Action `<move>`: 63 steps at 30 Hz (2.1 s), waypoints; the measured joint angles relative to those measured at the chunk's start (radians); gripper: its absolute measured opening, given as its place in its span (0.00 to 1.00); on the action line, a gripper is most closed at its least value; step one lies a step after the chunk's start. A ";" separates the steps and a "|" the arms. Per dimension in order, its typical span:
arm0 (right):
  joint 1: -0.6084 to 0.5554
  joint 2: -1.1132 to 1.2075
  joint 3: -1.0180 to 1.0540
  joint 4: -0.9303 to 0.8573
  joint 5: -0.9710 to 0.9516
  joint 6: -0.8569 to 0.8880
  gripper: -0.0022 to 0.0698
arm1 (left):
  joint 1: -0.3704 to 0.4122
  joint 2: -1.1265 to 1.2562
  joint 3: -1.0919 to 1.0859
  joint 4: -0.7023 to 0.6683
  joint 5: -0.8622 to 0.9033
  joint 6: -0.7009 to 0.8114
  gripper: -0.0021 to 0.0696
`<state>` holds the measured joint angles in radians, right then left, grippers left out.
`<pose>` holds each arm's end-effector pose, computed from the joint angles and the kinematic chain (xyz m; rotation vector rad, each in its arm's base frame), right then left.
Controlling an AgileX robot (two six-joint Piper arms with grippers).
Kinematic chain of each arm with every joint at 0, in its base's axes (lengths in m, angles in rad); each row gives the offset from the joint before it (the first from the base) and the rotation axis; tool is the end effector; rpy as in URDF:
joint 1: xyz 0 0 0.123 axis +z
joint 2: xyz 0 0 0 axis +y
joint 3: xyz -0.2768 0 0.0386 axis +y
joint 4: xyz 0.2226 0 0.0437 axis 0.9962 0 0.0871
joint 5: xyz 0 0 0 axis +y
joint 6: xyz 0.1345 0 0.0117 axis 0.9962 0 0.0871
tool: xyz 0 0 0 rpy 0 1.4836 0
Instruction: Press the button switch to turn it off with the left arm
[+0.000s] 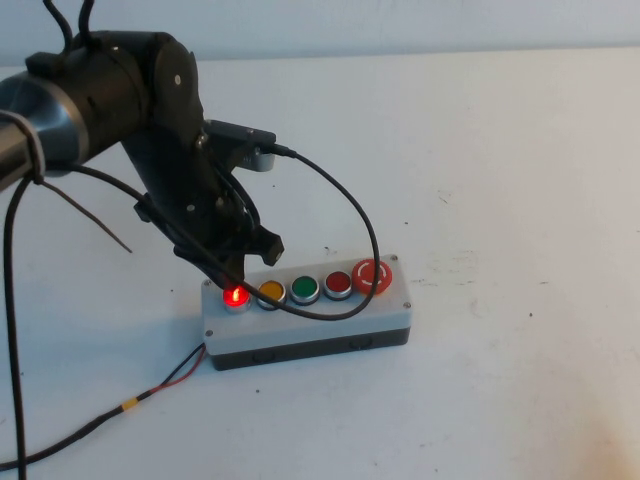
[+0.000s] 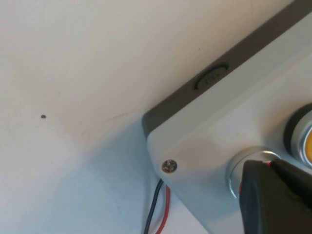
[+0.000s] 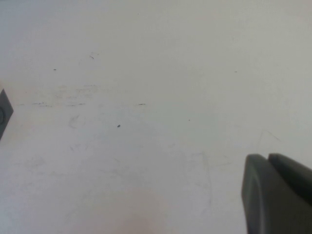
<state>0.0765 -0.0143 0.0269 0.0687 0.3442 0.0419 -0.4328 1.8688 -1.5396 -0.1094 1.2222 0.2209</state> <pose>0.0755 0.0089 0.1626 0.0115 1.8421 0.1495 0.3187 -0.1625 0.2121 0.9305 2.8959 -0.1758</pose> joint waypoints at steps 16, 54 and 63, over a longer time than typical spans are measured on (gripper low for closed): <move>0.000 0.000 0.000 0.000 0.000 0.000 0.01 | 0.003 0.029 -0.019 -0.004 0.007 0.000 0.02; 0.000 0.000 0.000 0.000 0.000 0.000 0.01 | -0.001 -1.453 1.121 0.080 -0.830 -0.011 0.02; 0.000 0.000 0.000 0.000 0.000 0.000 0.01 | 0.008 -1.625 1.324 0.109 -1.152 -0.006 0.02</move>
<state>0.0765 -0.0143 0.0269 0.0687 0.3442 0.0419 -0.4246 0.2436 -0.2158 0.0000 0.0701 0.2149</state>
